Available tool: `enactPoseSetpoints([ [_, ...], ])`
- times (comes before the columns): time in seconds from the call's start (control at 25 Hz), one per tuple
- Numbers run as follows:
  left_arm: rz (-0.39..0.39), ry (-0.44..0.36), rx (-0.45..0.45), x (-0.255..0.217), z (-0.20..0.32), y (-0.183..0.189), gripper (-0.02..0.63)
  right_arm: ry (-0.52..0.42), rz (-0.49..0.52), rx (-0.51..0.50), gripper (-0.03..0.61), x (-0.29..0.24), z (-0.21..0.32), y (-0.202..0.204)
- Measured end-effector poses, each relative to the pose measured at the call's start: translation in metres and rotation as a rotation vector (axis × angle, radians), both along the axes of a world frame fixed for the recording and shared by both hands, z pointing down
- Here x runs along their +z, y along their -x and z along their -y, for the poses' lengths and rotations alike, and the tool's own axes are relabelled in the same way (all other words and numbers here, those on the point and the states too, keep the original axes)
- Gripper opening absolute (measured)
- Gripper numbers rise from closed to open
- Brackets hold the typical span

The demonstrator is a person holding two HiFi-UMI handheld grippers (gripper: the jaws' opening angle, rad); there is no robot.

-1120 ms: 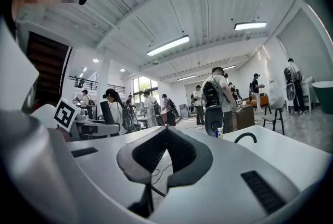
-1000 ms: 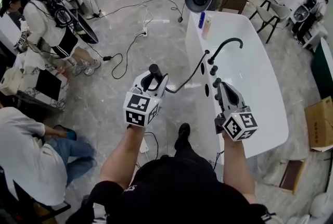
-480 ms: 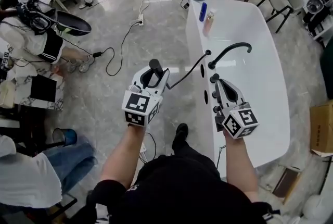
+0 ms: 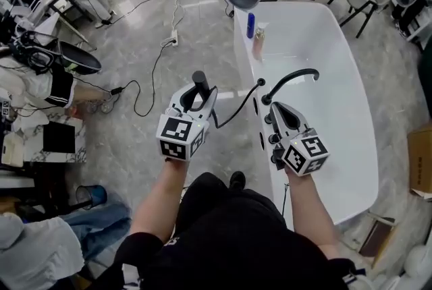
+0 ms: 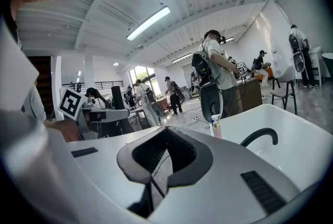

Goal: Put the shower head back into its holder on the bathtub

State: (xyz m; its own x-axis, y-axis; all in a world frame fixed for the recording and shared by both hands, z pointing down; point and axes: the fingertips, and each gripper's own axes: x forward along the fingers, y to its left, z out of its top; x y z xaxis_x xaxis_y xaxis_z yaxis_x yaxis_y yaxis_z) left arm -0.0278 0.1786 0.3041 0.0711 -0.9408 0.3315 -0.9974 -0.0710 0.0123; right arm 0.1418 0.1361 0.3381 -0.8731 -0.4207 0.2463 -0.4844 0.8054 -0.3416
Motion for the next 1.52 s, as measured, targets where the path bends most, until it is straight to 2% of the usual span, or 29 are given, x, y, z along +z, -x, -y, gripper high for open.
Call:
enactPoseSetpoints([
  [0.28, -0.012, -0.009, 0.071, 0.012, 0.066, 0.021, 0.141, 0.026, -0.031, 0.061, 0.014, 0.022, 0.052, 0.018],
  [0.64, -0.049, -0.008, 0.226, 0.029, 0.199, 0.119, 0.141, 0.062, -0.115, 0.219, 0.014, 0.044, 0.154, 0.118],
  [0.92, -0.05, 0.016, 0.426, 0.037, 0.28, 0.155, 0.141, 0.076, -0.145, 0.371, 0.014, 0.04, 0.223, 0.176],
  [1.08, -0.06, 0.041, 0.501, 0.048, 0.305, 0.153, 0.141, 0.094, -0.162, 0.433, 0.014, 0.045, 0.233, 0.178],
  [1.32, -0.051, 0.086, 0.573, 0.068, 0.325, 0.115, 0.141, 0.134, -0.199, 0.503, 0.015, 0.078, 0.223, 0.137],
  [1.52, -0.038, 0.142, 0.617, 0.095, 0.333, 0.083, 0.141, 0.208, -0.194, 0.521, 0.058, 0.118, 0.22, 0.114],
])
